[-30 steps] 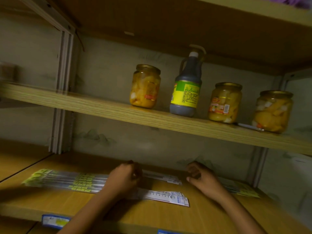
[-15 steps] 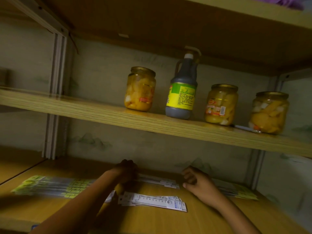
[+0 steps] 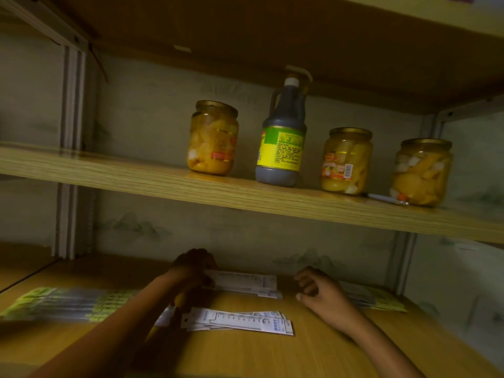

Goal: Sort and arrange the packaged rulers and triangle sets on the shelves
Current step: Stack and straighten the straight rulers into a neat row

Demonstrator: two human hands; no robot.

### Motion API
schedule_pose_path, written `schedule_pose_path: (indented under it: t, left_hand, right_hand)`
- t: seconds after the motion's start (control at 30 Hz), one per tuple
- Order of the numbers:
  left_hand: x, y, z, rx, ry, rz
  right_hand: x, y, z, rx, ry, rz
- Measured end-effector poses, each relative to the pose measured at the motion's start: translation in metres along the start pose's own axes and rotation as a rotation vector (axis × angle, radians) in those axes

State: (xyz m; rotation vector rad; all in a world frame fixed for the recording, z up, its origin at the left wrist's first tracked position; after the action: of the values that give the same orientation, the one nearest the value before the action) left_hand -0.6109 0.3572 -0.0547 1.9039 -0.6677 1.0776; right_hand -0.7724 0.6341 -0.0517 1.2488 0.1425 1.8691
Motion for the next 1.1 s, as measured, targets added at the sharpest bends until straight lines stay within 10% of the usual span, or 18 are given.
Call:
schedule_pose_path:
  t: [0.47, 1.1]
  left_hand:
    - [0.060, -0.046, 0.021, 0.069, -0.532, -0.419]
    - [0.092, -0.097, 0.039, 0.111, -0.623, -0.483]
  right_hand:
    - [-0.033, 0.029, 0.014, -0.054, -0.029, 0.101]
    - [-0.062, 0.053, 0.019, -0.093, -0.030, 0.293]
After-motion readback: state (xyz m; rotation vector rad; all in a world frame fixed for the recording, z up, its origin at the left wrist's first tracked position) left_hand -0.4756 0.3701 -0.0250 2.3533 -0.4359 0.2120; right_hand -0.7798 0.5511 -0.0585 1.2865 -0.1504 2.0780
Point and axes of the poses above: each hand's wrist, its own y-axis towards the middle knuckle, its own x-axis out of the back of the hand, z = x × y, the point moved 4 cm from there along y, towards the middle knuckle, and after that the axes turned 9 degrees about -z, right-handed, at the moved point
